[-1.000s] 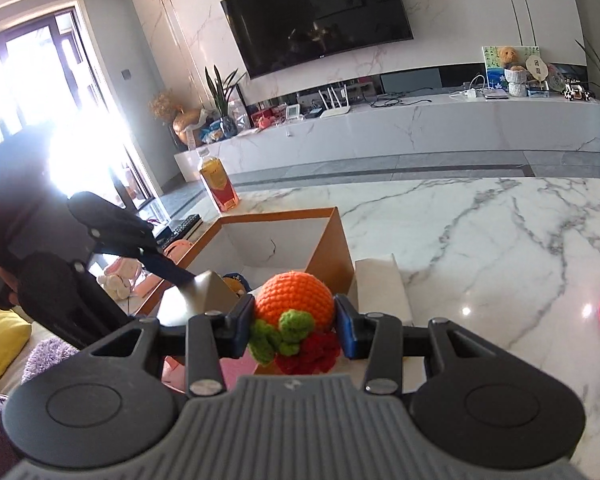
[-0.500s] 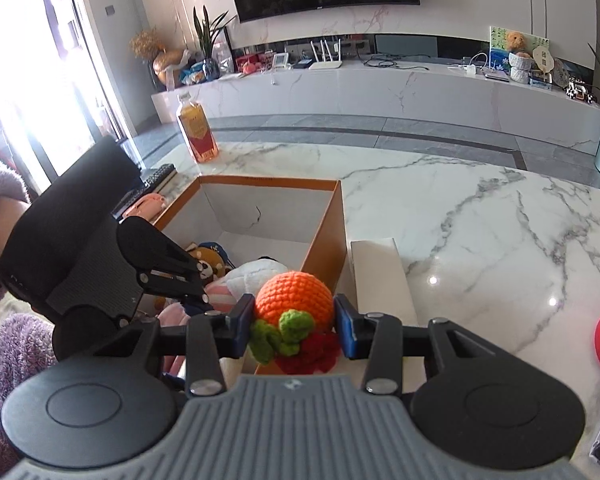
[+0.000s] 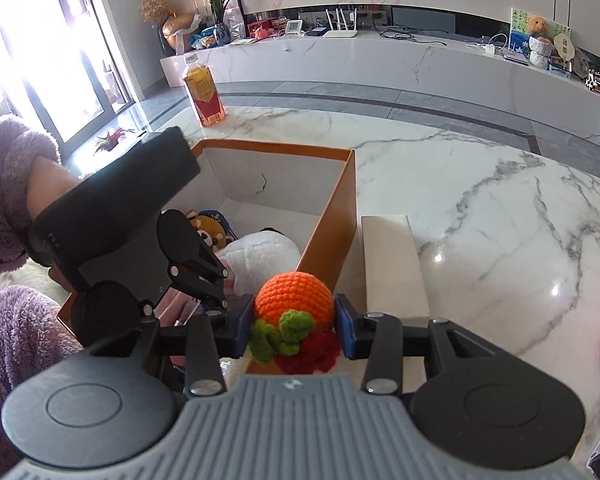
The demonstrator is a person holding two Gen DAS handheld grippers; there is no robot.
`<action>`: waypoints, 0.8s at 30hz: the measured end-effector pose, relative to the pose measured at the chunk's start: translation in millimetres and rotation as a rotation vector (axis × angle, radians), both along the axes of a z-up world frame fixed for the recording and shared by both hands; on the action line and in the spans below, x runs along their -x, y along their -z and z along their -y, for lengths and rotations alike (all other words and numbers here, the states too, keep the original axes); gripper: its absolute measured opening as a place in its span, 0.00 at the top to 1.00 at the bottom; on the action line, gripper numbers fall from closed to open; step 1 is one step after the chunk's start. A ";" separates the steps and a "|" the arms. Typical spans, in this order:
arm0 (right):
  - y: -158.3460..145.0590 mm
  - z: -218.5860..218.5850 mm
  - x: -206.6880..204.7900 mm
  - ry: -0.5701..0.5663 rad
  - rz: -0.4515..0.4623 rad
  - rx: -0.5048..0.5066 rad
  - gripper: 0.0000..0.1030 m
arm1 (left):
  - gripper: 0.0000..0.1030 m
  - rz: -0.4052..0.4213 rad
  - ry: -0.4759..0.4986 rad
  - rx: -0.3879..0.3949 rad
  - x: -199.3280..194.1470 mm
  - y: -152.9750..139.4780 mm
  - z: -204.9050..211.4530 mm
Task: Organize objects
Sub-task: 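Carry the brown box into the orange box and open the left gripper, then lower the crocheted fruit into the box and open the right gripper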
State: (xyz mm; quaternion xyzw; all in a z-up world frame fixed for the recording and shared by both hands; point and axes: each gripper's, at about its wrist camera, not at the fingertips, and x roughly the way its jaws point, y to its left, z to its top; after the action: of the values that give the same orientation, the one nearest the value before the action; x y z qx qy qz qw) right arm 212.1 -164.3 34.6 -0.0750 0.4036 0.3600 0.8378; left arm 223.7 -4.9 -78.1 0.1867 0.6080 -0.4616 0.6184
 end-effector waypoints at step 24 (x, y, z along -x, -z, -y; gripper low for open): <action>6.5 -87.7 2.8 -0.325 0.040 0.228 0.57 | 0.34 0.412 -0.351 0.089 59.0 -75.8 -75.2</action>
State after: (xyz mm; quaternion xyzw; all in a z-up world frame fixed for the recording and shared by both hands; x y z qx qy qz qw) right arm 209.3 -76.6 28.0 -0.2406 0.4074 0.4410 0.7627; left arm 164.8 70.3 -2.4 0.1411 0.4715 -0.3261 0.8071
